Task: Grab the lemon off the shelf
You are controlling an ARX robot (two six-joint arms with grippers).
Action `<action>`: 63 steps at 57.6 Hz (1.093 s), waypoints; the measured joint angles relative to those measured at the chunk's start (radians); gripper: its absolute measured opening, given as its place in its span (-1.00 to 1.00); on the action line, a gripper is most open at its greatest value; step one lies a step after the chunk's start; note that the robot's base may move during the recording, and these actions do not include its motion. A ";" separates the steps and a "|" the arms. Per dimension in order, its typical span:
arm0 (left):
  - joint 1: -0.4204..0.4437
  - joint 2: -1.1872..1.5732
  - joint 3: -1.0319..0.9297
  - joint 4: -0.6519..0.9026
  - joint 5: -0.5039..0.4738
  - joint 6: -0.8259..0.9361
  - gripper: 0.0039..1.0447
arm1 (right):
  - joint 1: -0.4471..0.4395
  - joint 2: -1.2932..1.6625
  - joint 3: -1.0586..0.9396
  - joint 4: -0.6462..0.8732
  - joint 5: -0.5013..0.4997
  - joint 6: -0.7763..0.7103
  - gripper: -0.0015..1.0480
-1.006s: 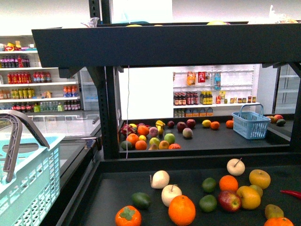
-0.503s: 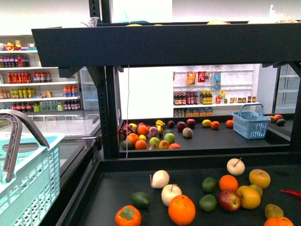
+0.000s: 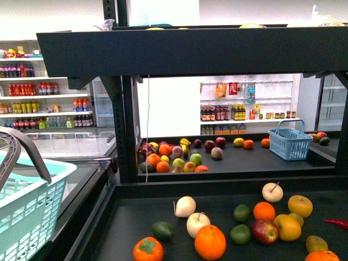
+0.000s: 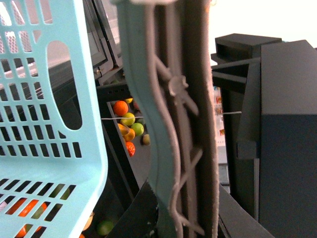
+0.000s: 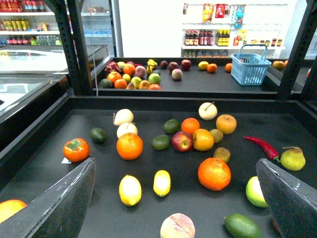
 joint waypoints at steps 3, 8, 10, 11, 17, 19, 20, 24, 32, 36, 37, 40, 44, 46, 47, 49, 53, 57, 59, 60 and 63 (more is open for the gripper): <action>-0.003 -0.015 -0.010 -0.008 0.018 0.027 -0.77 | 0.000 0.000 0.000 0.000 0.000 0.000 0.86; -0.013 -0.049 -0.030 -0.020 0.070 0.090 -0.79 | 0.000 0.000 0.000 0.000 0.000 0.000 0.86; -0.019 -0.064 -0.039 -0.020 0.103 0.124 -0.81 | 0.000 0.000 0.000 0.000 0.000 0.000 0.86; -0.024 -0.075 -0.045 -0.024 0.121 0.144 -0.82 | 0.000 0.000 0.000 0.000 0.000 0.000 0.86; -0.043 -0.116 -0.063 -0.051 0.187 0.203 -0.83 | 0.000 0.000 0.000 0.000 0.000 0.000 0.86; -0.051 -0.135 -0.073 -0.061 0.212 0.229 -0.83 | 0.000 0.000 0.000 0.000 0.000 0.000 0.86; -0.054 -0.140 -0.075 -0.063 0.219 0.236 -0.83 | 0.000 0.000 0.000 0.000 0.000 0.000 0.86; -0.074 -0.179 -0.092 -0.081 0.279 0.288 -0.83 | 0.000 0.000 0.000 0.000 0.000 0.000 0.86; -0.135 -0.227 -0.121 -0.098 0.382 0.367 -0.84 | 0.000 0.000 0.000 0.000 0.000 0.000 0.86; -0.170 -0.234 -0.130 -0.105 0.406 0.391 -0.84 | 0.000 0.000 0.000 0.000 0.000 0.000 0.86; -0.182 -0.235 -0.131 -0.109 0.410 0.399 -0.84 | 0.000 0.000 0.000 0.000 0.000 0.000 0.86; -0.211 -0.235 -0.133 -0.113 0.421 0.416 -0.84 | 0.000 0.000 0.000 0.000 0.000 0.000 0.86; -0.249 -0.235 -0.135 -0.118 0.436 0.433 -0.84 | 0.000 0.000 0.000 0.000 0.000 0.000 0.86; -0.264 -0.235 -0.135 -0.118 0.440 0.443 -0.84 | 0.000 0.000 0.000 0.000 0.000 0.000 0.86; -0.273 -0.233 -0.135 -0.118 0.443 0.447 -0.84 | 0.000 0.000 0.000 0.000 0.000 0.000 0.86; -0.287 -0.232 -0.135 -0.118 0.449 0.461 -0.84 | 0.000 0.000 0.000 0.000 0.000 0.000 0.86; -0.312 -0.225 -0.135 -0.117 0.459 0.484 -0.84 | 0.000 0.000 0.000 0.000 0.000 0.000 0.86; -0.343 -0.208 -0.135 -0.109 0.476 0.502 -0.84 | 0.000 0.000 0.000 0.000 0.000 0.000 0.86; -0.361 -0.195 -0.135 -0.106 0.481 0.512 -0.84 | 0.000 0.000 0.000 0.000 0.000 0.000 0.86; -0.370 -0.188 -0.135 -0.105 0.481 0.515 -0.84 | 0.000 0.000 0.000 0.000 0.000 0.000 0.86; -0.393 -0.172 -0.132 -0.104 0.481 0.520 -0.84 | 0.000 0.000 0.000 0.000 0.000 0.000 0.86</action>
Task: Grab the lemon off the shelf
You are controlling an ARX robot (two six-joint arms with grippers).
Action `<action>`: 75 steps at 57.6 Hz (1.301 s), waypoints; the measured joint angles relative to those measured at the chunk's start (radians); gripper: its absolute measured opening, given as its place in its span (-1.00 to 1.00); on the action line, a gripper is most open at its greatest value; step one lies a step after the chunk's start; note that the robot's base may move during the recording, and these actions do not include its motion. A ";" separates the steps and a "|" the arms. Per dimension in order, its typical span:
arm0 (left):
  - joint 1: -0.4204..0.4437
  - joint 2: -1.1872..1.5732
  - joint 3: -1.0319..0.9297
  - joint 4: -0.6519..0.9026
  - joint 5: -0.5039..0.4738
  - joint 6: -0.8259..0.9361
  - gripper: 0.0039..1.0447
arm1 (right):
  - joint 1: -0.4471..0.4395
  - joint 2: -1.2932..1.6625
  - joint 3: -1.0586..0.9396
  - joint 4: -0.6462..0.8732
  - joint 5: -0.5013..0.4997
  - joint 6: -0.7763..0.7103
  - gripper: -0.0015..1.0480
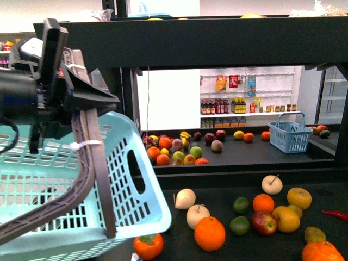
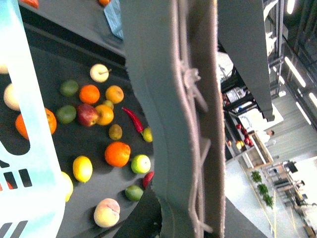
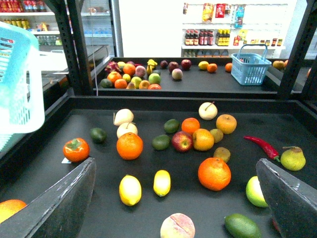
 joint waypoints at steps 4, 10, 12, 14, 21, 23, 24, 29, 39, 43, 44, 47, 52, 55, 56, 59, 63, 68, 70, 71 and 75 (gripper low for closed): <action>-0.024 0.019 0.006 0.003 0.000 0.000 -0.84 | 0.000 0.000 0.000 0.000 0.000 0.000 0.86; -0.056 0.047 0.027 0.013 0.000 0.000 -0.84 | 0.000 0.000 0.000 0.000 0.000 0.000 0.86; -0.067 0.056 0.037 0.019 -0.003 0.000 -0.84 | 0.000 0.000 0.000 0.000 0.000 0.000 0.86; -0.074 0.063 0.046 0.021 -0.007 0.000 -0.84 | 0.000 0.000 0.000 0.000 0.000 0.000 0.86; -0.101 0.084 0.073 0.040 -0.031 -0.005 -0.84 | 0.000 0.000 0.000 0.000 0.000 0.000 0.86; -0.107 0.090 0.080 0.042 -0.033 -0.005 -0.84 | 0.000 0.000 0.000 0.000 0.000 0.000 0.86; -0.111 0.092 0.085 0.043 -0.038 -0.006 -0.84 | 0.000 0.000 0.000 0.000 0.000 0.000 0.86; -0.129 0.106 0.099 0.046 -0.051 -0.007 -0.84 | 0.000 0.000 0.000 0.000 0.000 0.000 0.86; -0.166 0.140 0.113 0.053 -0.062 -0.018 -0.84 | 0.000 0.000 0.000 0.000 0.000 0.000 0.86; -0.176 0.151 0.117 0.058 -0.070 -0.031 -0.84 | 0.000 0.000 0.000 0.000 0.000 0.000 0.86; -0.177 0.153 0.118 0.059 -0.071 -0.034 -0.84 | 0.000 0.000 0.000 0.000 0.000 0.000 0.86; -0.183 0.158 0.123 0.066 -0.076 -0.040 -0.84 | 0.000 0.000 0.000 0.000 0.000 0.000 0.86; -0.190 0.168 0.134 0.079 -0.089 -0.039 -0.84 | 0.000 0.000 0.000 0.000 0.000 0.000 0.86; -0.193 0.172 0.140 0.079 -0.103 -0.037 -0.84 | 0.000 0.000 0.000 0.000 0.000 0.000 0.86; -0.195 0.173 0.142 0.079 -0.109 -0.035 -0.84 | 0.000 0.000 0.000 0.000 0.000 0.000 0.86; -0.196 0.175 0.142 0.087 -0.117 -0.033 -0.84 | 0.007 0.012 0.003 -0.019 0.024 0.000 0.86; -0.196 0.177 0.142 0.089 -0.122 -0.031 -0.84 | 0.056 0.146 0.064 -0.157 0.166 0.000 0.86; -0.200 0.177 0.142 0.091 -0.121 -0.029 -0.84 | 0.068 0.354 0.070 -0.077 0.158 0.004 0.86; -0.201 0.178 0.142 0.091 -0.121 -0.029 -0.84 | 0.068 0.431 0.072 -0.029 0.152 0.010 0.86; -0.201 0.179 0.142 0.091 -0.121 -0.029 -0.84 | 0.069 0.455 0.074 -0.014 0.147 0.012 0.86; -0.201 0.181 0.142 0.091 -0.122 -0.030 -0.84 | 0.072 0.647 0.098 0.114 0.129 0.032 0.86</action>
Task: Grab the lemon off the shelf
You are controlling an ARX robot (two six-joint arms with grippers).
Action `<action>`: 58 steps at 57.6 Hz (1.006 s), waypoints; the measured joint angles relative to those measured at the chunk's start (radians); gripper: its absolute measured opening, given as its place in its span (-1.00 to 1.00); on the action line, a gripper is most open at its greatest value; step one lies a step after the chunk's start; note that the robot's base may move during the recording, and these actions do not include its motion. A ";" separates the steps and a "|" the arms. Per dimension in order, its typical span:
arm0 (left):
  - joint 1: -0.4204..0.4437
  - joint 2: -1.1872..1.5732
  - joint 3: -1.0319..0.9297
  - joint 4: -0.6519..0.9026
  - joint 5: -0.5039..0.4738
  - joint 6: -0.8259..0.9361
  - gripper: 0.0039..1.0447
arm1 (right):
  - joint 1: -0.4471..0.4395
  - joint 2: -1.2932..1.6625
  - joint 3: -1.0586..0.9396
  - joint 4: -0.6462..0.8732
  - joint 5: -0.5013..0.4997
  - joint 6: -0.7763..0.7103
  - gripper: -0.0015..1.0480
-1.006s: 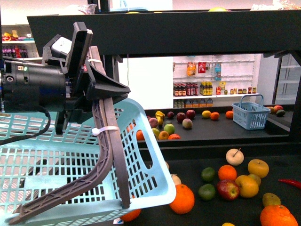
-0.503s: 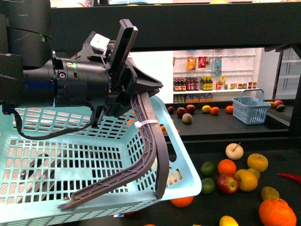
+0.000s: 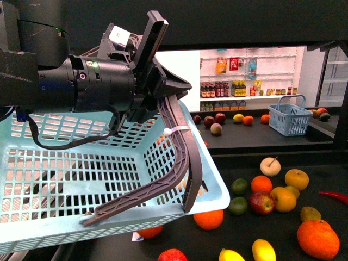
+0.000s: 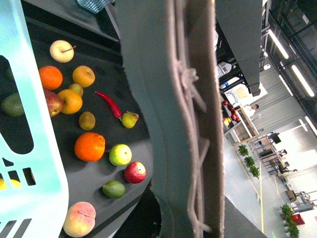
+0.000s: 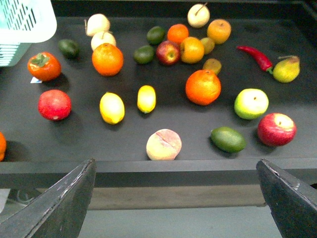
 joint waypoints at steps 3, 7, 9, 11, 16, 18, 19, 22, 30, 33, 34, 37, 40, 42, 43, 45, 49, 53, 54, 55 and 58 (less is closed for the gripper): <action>0.000 0.001 0.000 0.000 0.000 0.000 -0.84 | 0.004 0.146 0.029 0.098 -0.016 0.015 0.86; 0.000 0.001 0.000 0.000 0.001 0.001 -0.84 | 0.005 0.338 0.077 0.204 -0.046 0.032 0.86; 0.000 0.001 0.000 0.000 0.000 0.000 -0.84 | 0.006 0.496 0.124 0.278 -0.056 0.035 0.86; 0.000 0.001 0.000 0.000 0.000 0.000 -0.84 | 0.009 0.655 0.173 0.350 -0.054 0.028 0.86; 0.000 0.001 0.000 0.000 0.000 0.002 -0.84 | 0.010 0.919 0.241 0.481 -0.045 -0.034 0.86; 0.000 0.003 0.000 0.000 -0.002 0.002 -0.84 | 0.010 0.990 0.265 0.507 -0.055 -0.053 0.86; 0.000 0.004 0.000 0.000 -0.003 0.002 -0.84 | 0.010 1.032 0.281 0.519 -0.063 -0.064 0.86; 0.000 0.005 0.000 0.000 -0.003 0.002 -0.84 | 0.010 1.108 0.314 0.540 -0.084 -0.085 0.86; 0.000 0.005 0.000 0.000 0.001 0.002 -0.84 | 0.013 1.305 0.426 0.591 -0.126 -0.119 0.86; 0.000 0.005 0.000 0.000 0.001 0.001 -0.84 | 0.015 1.359 0.462 0.611 -0.139 -0.128 0.86; 0.000 0.005 0.000 0.000 0.001 0.001 -0.84 | 0.015 1.385 0.481 0.618 -0.146 -0.130 0.86; 0.000 0.005 0.000 0.000 0.000 0.001 -0.84 | 0.016 1.437 0.519 0.632 -0.154 -0.133 0.86; 0.000 0.005 0.000 0.000 0.000 0.002 -0.84 | 0.018 1.499 0.570 0.642 -0.165 -0.133 0.86; 0.000 0.005 0.000 0.000 0.000 0.001 -0.84 | 0.019 1.536 0.599 0.652 -0.171 -0.133 0.86; 0.000 0.005 0.000 0.000 0.000 0.001 -0.84 | 0.019 1.548 0.609 0.655 -0.172 -0.133 0.86; 0.000 0.005 0.000 0.000 0.000 0.001 -0.84 | 0.022 1.595 0.649 0.664 -0.179 -0.132 0.86; 0.000 0.005 0.000 0.000 0.000 0.002 -0.84 | 0.031 1.668 0.715 0.676 -0.192 -0.133 0.86; 0.000 0.005 0.000 0.000 0.000 0.002 -0.84 | 0.043 1.724 0.771 0.682 -0.202 -0.133 0.86; 0.000 0.005 0.000 0.000 0.000 0.002 -0.84 | 0.046 1.743 0.790 0.686 -0.203 -0.133 0.86; 0.000 0.005 0.000 0.000 0.000 0.002 -0.84 | 0.050 1.760 0.810 0.687 -0.202 -0.132 0.86; 0.000 0.005 0.000 0.000 0.000 0.001 -0.84 | 0.058 1.811 0.874 0.686 -0.196 -0.130 0.86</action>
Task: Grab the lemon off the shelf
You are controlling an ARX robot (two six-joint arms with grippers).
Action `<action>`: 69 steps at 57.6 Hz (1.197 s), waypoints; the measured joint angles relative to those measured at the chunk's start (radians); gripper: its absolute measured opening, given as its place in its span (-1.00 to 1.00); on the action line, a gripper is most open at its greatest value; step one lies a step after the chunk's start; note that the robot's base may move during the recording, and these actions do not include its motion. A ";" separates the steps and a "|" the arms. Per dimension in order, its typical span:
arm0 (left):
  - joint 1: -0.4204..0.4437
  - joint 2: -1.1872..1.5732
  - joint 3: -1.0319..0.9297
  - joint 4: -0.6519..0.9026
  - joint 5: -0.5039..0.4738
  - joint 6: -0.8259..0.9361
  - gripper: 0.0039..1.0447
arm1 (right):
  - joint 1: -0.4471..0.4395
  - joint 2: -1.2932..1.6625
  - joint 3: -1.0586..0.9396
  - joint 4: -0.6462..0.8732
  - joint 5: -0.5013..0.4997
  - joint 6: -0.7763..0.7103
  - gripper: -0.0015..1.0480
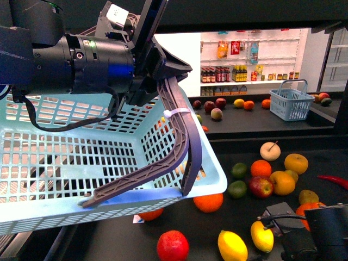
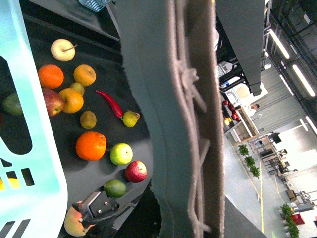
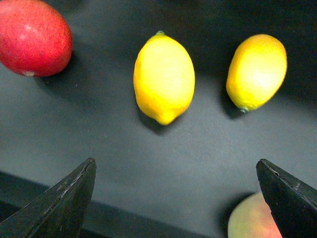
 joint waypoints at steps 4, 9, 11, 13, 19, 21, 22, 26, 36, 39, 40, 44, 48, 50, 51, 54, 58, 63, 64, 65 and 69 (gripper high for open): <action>0.000 0.000 0.000 0.000 0.000 0.000 -0.84 | 0.011 0.064 0.085 -0.002 0.008 0.001 0.86; 0.000 0.000 0.000 0.000 0.000 0.000 -0.84 | 0.019 0.120 0.164 -0.018 0.022 -0.001 0.86; 0.000 0.000 0.000 0.000 0.000 0.000 -0.84 | 0.022 0.140 0.192 -0.026 0.023 -0.001 0.86; 0.000 0.000 0.000 0.000 0.000 0.000 -0.84 | 0.023 0.158 0.220 -0.035 0.027 -0.001 0.86; 0.000 0.000 0.000 0.000 0.000 0.000 -0.84 | 0.026 0.206 0.298 -0.069 0.033 -0.001 0.86; 0.000 0.000 0.000 0.000 0.000 0.000 -0.84 | 0.026 0.217 0.313 -0.074 0.032 -0.002 0.86; 0.000 0.000 0.000 0.000 0.000 0.000 -0.84 | 0.027 0.226 0.327 -0.079 0.032 -0.003 0.86; 0.000 0.000 0.000 0.000 -0.001 0.000 -0.84 | 0.029 0.248 0.361 -0.087 0.028 -0.003 0.86; 0.000 0.000 0.000 0.000 0.000 0.000 -0.84 | 0.031 0.298 0.447 -0.127 0.021 0.010 0.86; 0.000 0.000 0.000 0.000 0.000 0.000 -0.84 | 0.031 0.312 0.470 -0.135 0.020 0.011 0.86; 0.000 0.000 0.000 0.000 0.000 0.000 -0.84 | 0.032 0.317 0.479 -0.138 0.020 0.011 0.86; 0.000 0.000 0.000 0.000 0.000 0.000 -0.84 | 0.032 0.333 0.499 -0.146 0.021 0.011 0.86; 0.000 0.000 0.000 0.000 0.000 0.000 -0.84 | 0.033 0.349 0.517 -0.152 0.021 0.010 0.86; 0.000 0.000 0.000 0.000 0.000 0.000 -0.84 | 0.034 0.355 0.523 -0.153 0.021 0.010 0.86; 0.000 0.000 0.000 0.000 0.000 0.000 -0.84 | 0.034 0.360 0.528 -0.154 0.021 0.010 0.86; 0.000 0.000 0.000 0.000 0.000 0.000 -0.84 | 0.035 0.369 0.537 -0.154 0.021 0.010 0.86; 0.000 0.000 0.000 0.000 0.000 0.000 -0.84 | 0.035 0.378 0.547 -0.154 0.020 0.011 0.86; 0.000 0.000 0.000 0.000 0.000 0.000 -0.84 | 0.037 0.381 0.551 -0.154 0.018 0.010 0.85; 0.000 0.000 0.000 0.000 0.000 0.000 -0.84 | 0.037 0.381 0.551 -0.154 0.018 0.010 0.83; 0.000 0.000 0.000 0.000 0.000 0.000 -0.84 | 0.038 0.381 0.552 -0.154 0.018 0.009 0.78; 0.000 0.000 0.000 0.000 0.000 0.000 -0.84 | 0.038 0.381 0.552 -0.155 0.018 0.010 0.62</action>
